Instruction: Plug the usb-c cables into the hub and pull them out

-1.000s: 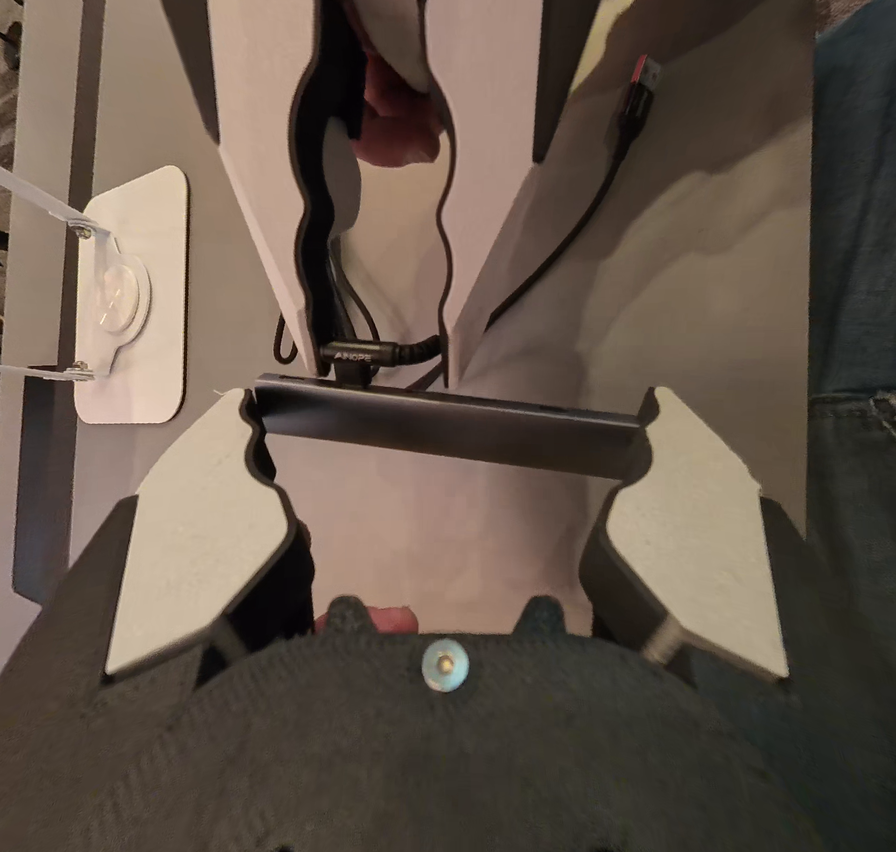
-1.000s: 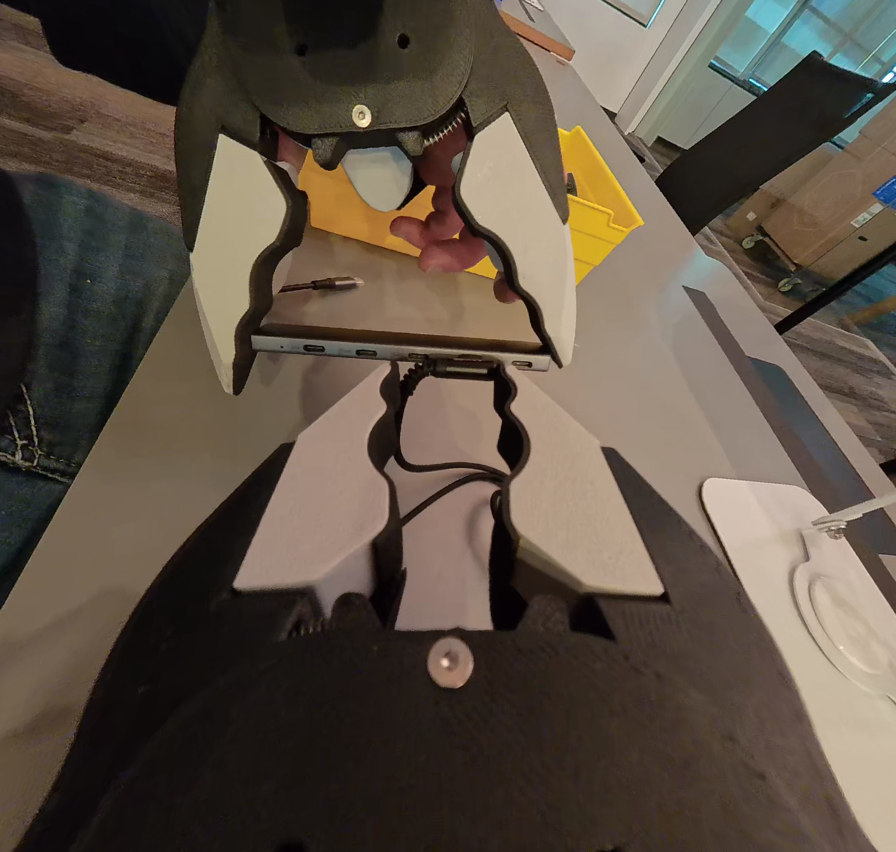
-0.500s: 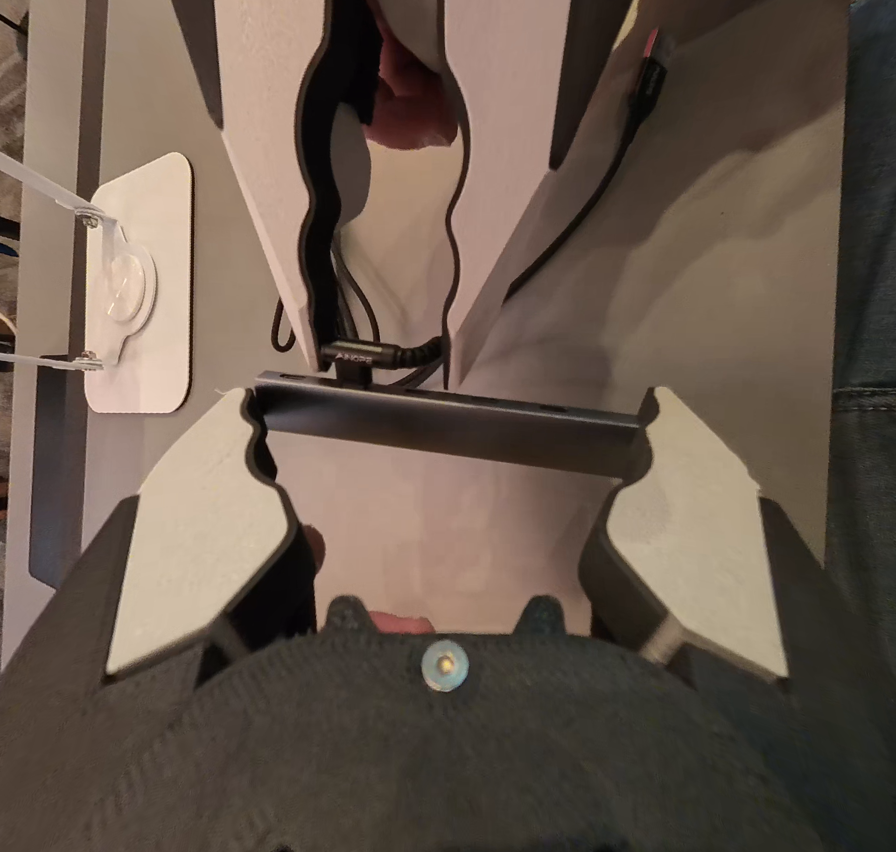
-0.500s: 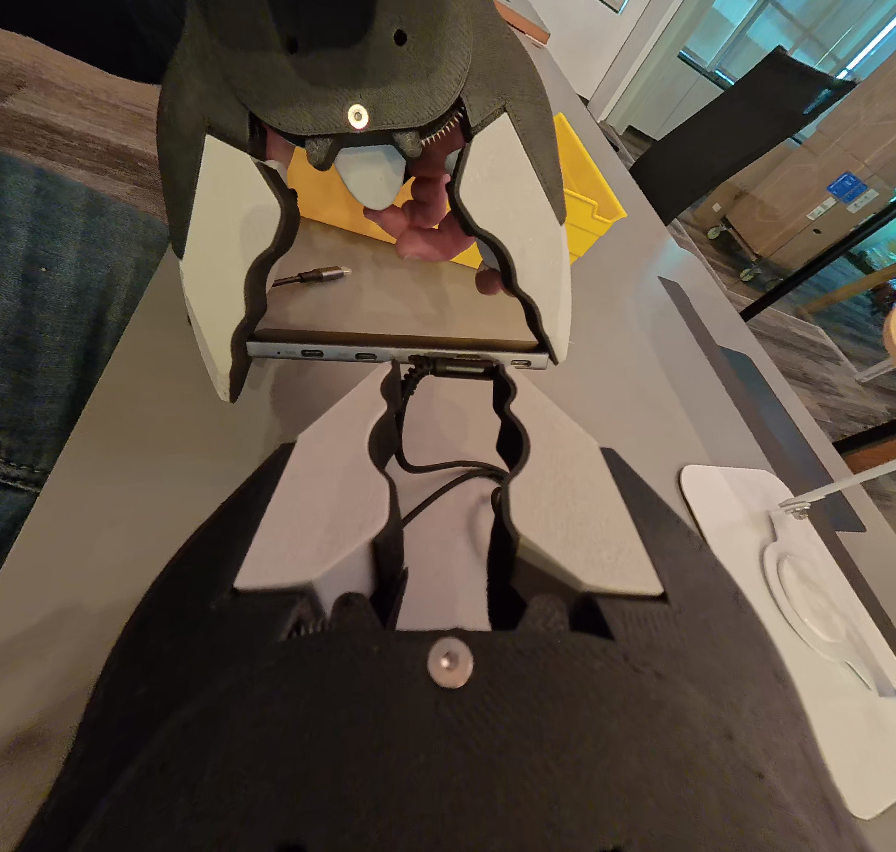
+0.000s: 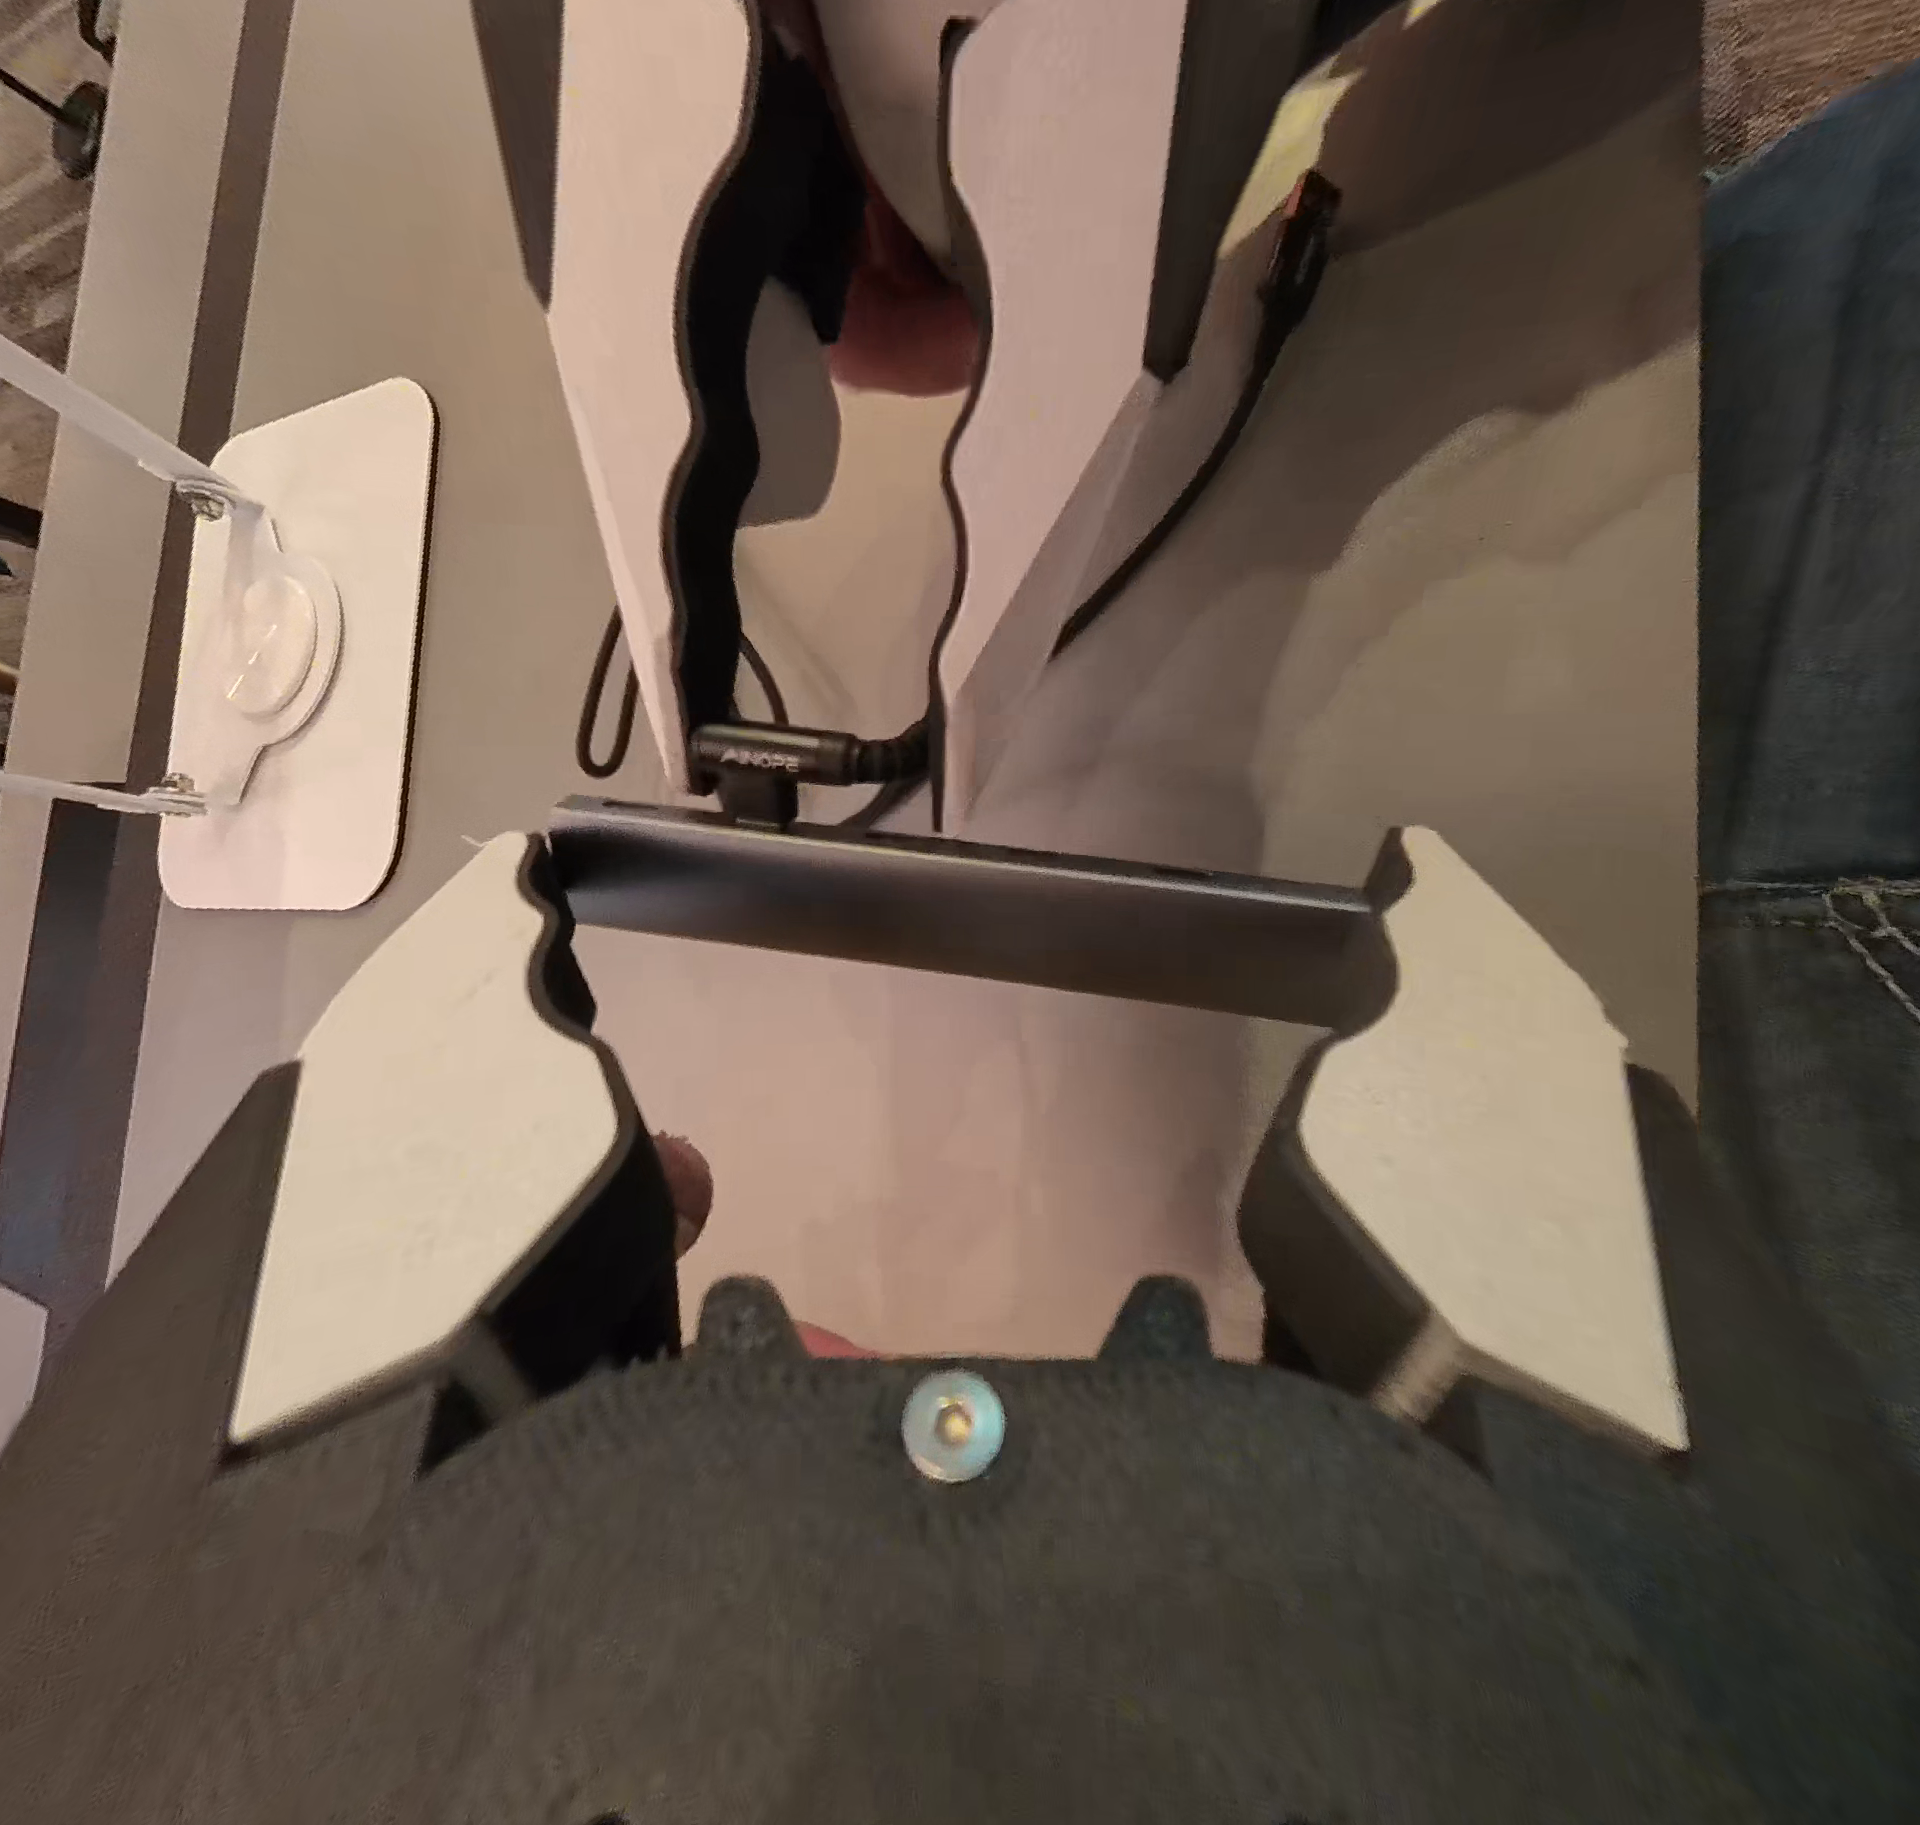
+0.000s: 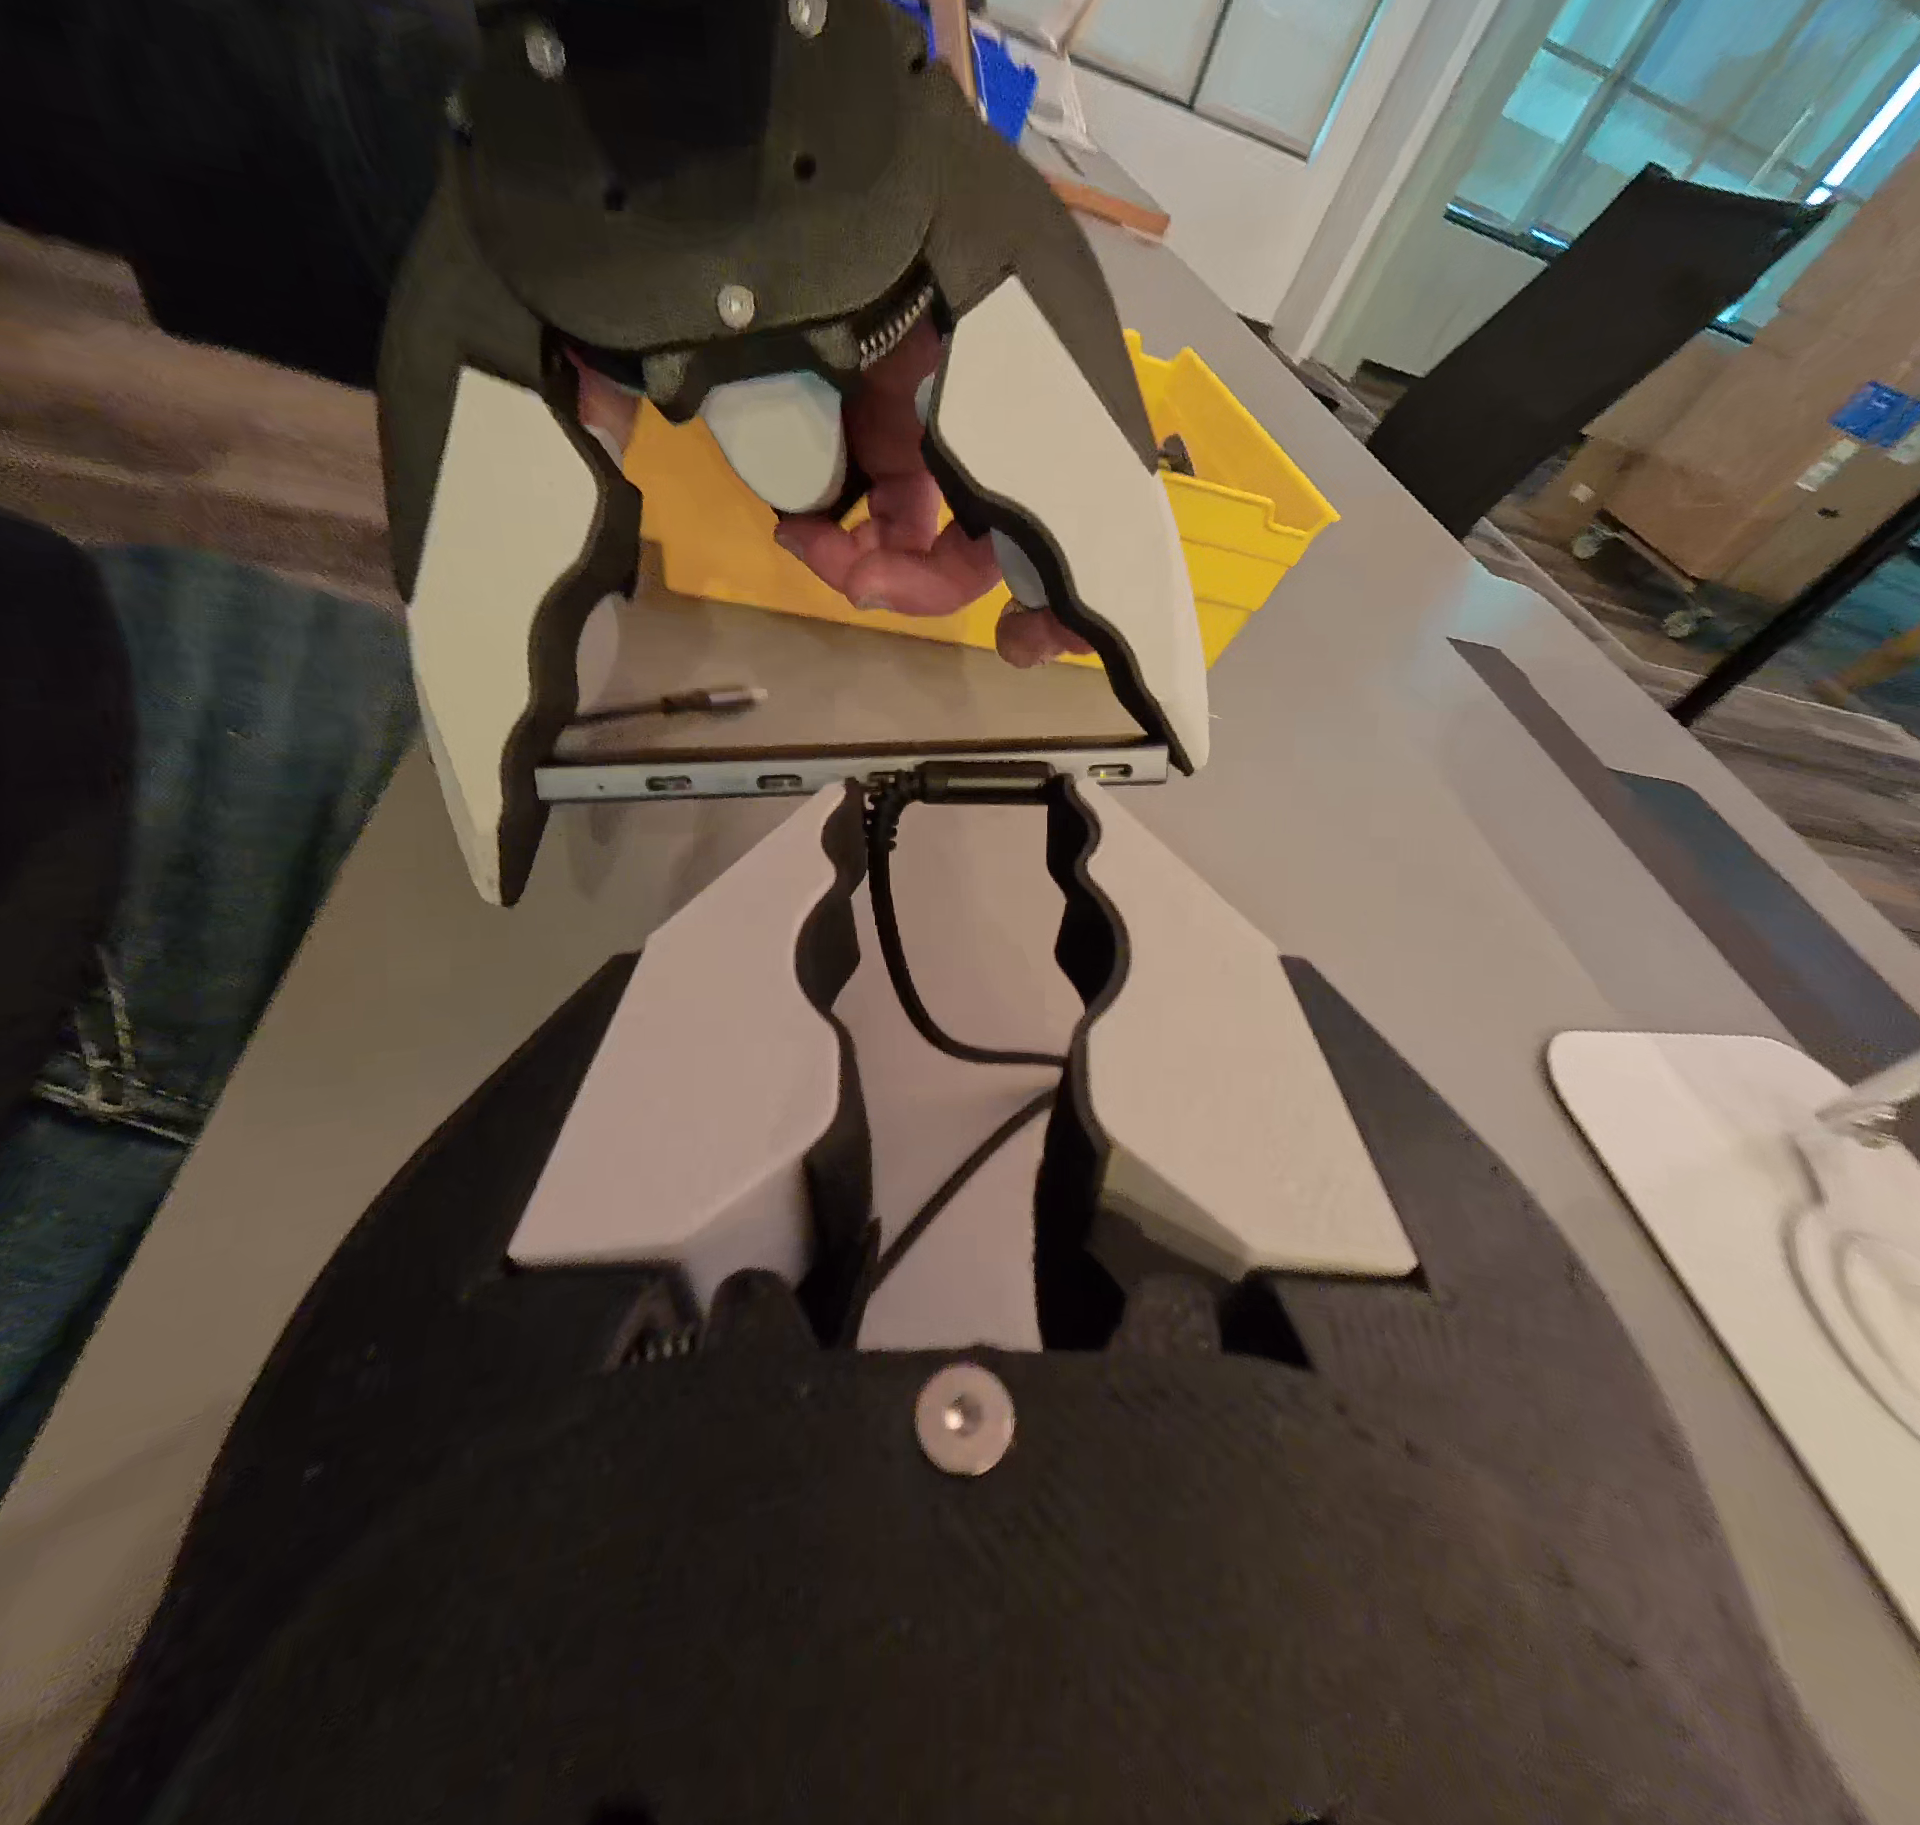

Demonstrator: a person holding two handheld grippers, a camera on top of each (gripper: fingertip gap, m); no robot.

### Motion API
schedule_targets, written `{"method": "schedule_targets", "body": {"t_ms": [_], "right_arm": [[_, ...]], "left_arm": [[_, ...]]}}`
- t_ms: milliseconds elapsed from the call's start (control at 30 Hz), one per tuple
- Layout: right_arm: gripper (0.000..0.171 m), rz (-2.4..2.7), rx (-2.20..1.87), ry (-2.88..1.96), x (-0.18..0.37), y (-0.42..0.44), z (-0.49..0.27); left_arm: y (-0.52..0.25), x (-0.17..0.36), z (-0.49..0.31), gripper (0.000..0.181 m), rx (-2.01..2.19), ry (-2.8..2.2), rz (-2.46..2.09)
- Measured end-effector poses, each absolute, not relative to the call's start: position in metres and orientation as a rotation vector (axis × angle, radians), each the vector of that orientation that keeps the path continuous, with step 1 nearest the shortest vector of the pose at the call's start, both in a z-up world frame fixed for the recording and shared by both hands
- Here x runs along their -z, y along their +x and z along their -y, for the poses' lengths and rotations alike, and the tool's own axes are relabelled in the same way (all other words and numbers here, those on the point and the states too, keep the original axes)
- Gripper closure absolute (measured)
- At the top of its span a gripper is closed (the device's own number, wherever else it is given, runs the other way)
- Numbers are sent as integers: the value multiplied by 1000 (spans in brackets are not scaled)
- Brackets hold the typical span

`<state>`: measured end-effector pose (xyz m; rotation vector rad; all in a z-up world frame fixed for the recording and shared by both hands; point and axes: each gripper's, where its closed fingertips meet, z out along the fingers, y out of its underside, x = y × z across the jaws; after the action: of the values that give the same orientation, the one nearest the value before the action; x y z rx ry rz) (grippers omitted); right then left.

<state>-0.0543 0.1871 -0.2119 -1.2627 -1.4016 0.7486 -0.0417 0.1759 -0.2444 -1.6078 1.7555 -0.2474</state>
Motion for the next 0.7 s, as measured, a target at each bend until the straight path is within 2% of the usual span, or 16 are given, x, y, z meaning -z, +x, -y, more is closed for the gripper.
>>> {"method": "schedule_targets", "body": {"t_ms": [133, 700], "right_arm": [[139, 1410, -834, -1231, 207, -53, -182], [139, 1442, -439, -1166, 209, -53, -188]], "left_arm": [[-40, 240, -171, 43, 277, -1578, -1764], [-40, 236, -171, 43, 337, -1618, -1717]]}}
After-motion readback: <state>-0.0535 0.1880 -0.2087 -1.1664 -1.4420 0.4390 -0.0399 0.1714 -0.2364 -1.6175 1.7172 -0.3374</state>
